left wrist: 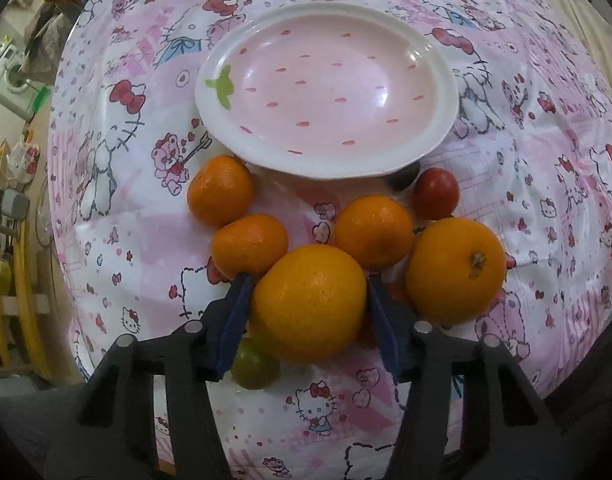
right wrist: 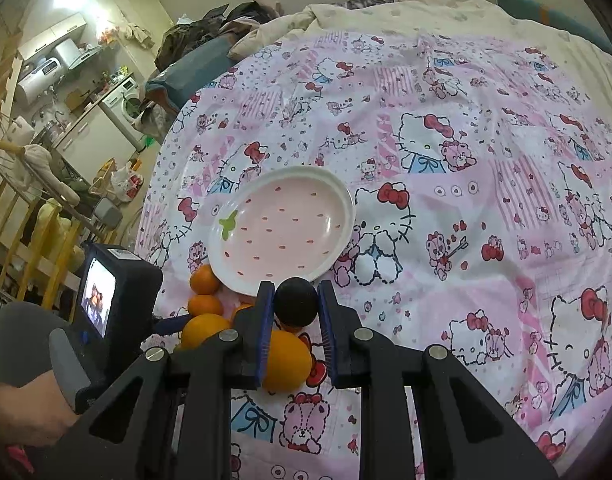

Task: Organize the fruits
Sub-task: 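Grasp the large orange with the left gripper while the right gripper holds the plum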

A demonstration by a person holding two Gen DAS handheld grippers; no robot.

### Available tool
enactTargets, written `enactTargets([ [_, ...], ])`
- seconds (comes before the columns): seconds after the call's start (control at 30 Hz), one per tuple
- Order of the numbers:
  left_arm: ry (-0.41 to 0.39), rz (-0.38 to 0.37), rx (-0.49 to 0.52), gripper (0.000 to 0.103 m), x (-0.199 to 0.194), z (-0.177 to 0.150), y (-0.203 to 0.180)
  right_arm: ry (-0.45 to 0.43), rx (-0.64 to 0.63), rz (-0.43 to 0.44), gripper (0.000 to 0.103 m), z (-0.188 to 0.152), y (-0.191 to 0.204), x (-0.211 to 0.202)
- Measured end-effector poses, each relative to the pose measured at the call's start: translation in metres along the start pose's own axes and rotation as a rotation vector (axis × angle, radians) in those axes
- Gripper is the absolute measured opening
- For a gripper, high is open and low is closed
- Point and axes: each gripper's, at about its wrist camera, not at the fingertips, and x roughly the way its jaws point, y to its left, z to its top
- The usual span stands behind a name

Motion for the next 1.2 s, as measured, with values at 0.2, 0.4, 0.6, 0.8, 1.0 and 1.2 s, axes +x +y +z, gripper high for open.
enactTargets([
  [0.2,-0.011,-0.031,-0.017,0.051,-0.013,-0.006,0.005,0.006,-0.002,-0.008,0.023,0.002,0.001,0.001],
  [0.4,-0.064,-0.062,-0.038,0.051,-0.043,-0.01,0.011,0.003,-0.008,-0.012,0.023,0.004,0.002,0.002],
  [0.6,-0.141,-0.084,-0.067,0.051,-0.077,-0.02,0.026,-0.008,-0.021,-0.018,0.023,0.004,0.005,0.0],
  [0.8,-0.204,-0.105,-0.095,0.051,-0.109,-0.018,0.043,-0.041,-0.031,-0.007,0.023,0.004,0.007,-0.006],
  [1.0,-0.265,-0.095,-0.104,0.051,-0.129,-0.002,0.061,-0.071,-0.014,0.013,0.023,0.012,0.005,-0.009],
  [1.2,-0.296,-0.078,-0.087,0.051,-0.13,0.025,0.073,-0.083,-0.028,0.008,0.023,0.032,0.001,-0.003],
])
